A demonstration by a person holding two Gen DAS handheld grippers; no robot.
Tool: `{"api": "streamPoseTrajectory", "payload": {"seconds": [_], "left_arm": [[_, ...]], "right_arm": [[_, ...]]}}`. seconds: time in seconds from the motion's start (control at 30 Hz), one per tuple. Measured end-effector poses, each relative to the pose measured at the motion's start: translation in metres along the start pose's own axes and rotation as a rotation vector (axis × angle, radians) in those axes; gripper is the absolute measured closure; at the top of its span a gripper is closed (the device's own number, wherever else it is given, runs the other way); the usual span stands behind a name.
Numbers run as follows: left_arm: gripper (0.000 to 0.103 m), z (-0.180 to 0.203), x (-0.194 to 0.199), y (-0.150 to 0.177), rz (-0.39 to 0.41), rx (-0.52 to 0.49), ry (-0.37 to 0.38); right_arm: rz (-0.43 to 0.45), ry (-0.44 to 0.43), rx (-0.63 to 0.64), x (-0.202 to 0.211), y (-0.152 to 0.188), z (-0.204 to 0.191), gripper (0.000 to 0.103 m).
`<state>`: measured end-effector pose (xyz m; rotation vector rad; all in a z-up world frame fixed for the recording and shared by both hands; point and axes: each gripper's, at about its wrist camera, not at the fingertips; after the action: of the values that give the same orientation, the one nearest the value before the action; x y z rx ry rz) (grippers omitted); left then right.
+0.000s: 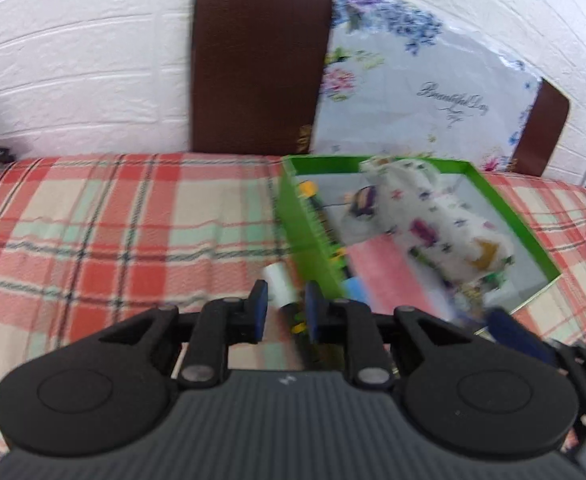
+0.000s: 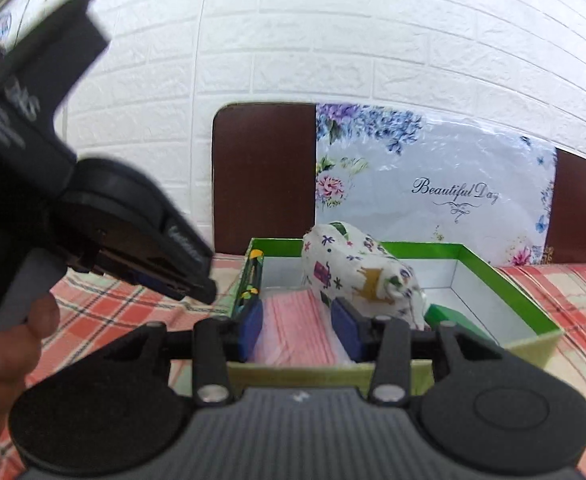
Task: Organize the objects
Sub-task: 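Lower both markers into the green box and open both grippers, then grasp the white-capped marker with the right gripper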
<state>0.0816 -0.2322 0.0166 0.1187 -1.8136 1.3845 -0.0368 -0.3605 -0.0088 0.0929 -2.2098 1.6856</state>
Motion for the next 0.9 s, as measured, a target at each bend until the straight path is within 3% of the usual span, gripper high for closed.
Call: {"api": "streamPoseTrajectory", "payload": {"seconds": [0.13,0.27,0.4,0.5,0.7,0.9], "left_arm": [[0.081,-0.029,-0.007,0.031,-0.081,0.040,-0.066],[0.081,-0.049,-0.012,0.062,-0.152,0.071,-0.103],[0.073,-0.058,0.001,0.074,-0.120,0.064,-0.113],[0.073,-0.064,0.004,0.080,-0.112,0.075,-0.109],[0.072,-0.067,0.005,0.083,-0.105,0.088,-0.100],[0.072,-0.079,0.010,0.088,-0.106,0.128,-0.087]], "right_arm": [[-0.118,-0.037,-0.021,0.004,0.020,-0.003,0.064],[-0.213,-0.016,-0.037,-0.010,0.032,-0.006,0.065],[-0.288,-0.042,-0.055,-0.024,0.036,-0.012,0.072],[-0.309,-0.064,-0.043,-0.032,0.040,-0.022,0.076],[-0.308,-0.021,0.057,-0.062,0.047,-0.045,0.075],[-0.303,-0.015,0.070,-0.070,0.047,-0.053,0.074]]}}
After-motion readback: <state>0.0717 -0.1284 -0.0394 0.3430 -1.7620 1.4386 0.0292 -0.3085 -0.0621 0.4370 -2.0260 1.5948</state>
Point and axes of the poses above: each gripper's, at about its wrist camera, not at the fingertips, and x roughly against the way its jaws point, z to its right, y to its underside, and after that the axes turned 13 degrees about -x, right-handed
